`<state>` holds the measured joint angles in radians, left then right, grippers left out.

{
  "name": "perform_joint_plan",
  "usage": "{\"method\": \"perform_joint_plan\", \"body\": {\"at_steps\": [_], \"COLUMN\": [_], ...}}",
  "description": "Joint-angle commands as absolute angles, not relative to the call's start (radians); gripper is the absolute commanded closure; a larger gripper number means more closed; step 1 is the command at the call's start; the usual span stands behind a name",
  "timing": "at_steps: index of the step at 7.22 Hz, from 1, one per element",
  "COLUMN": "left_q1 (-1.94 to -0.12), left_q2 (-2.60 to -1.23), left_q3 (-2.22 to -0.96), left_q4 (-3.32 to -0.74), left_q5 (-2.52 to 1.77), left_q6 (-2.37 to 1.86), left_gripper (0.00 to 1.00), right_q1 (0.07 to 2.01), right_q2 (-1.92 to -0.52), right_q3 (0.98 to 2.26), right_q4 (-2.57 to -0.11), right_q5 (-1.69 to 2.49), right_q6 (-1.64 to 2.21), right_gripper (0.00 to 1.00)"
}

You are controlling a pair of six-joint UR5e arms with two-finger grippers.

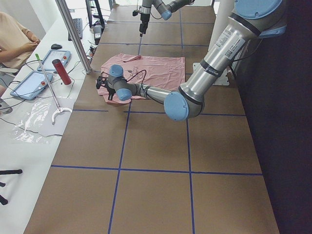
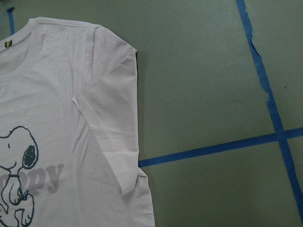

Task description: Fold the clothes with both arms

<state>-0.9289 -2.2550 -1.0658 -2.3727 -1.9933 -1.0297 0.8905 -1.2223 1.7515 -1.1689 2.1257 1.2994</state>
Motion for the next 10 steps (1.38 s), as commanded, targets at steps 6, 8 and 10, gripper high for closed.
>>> {"method": "perform_joint_plan", "body": {"at_steps": [6,8,10], "left_q1": [-0.825,-0.815,-0.798], "left_q2": [-2.462,-2.426,-2.280], "left_q3": [-0.885,-0.952,-1.217], "left_q4": [-2.358,-2.373,-2.353], "left_q5": [-1.807,-1.807,-1.818], "left_q6": [-1.157,-1.163,-1.164], "left_gripper": [1.00,0.46,0.38], "right_q1": [0.884,0.885,0.887], "right_q2": [-1.212,-1.206,-1.174], "right_q3": [1.662,1.644,1.675], "right_q4": [-1.100,-1.055,-1.066], "right_q5": [2.126,2.126,2.131], "right_q6": [1.289,1.298,1.322], "right_gripper": [0.00,0.00,0.00]}}
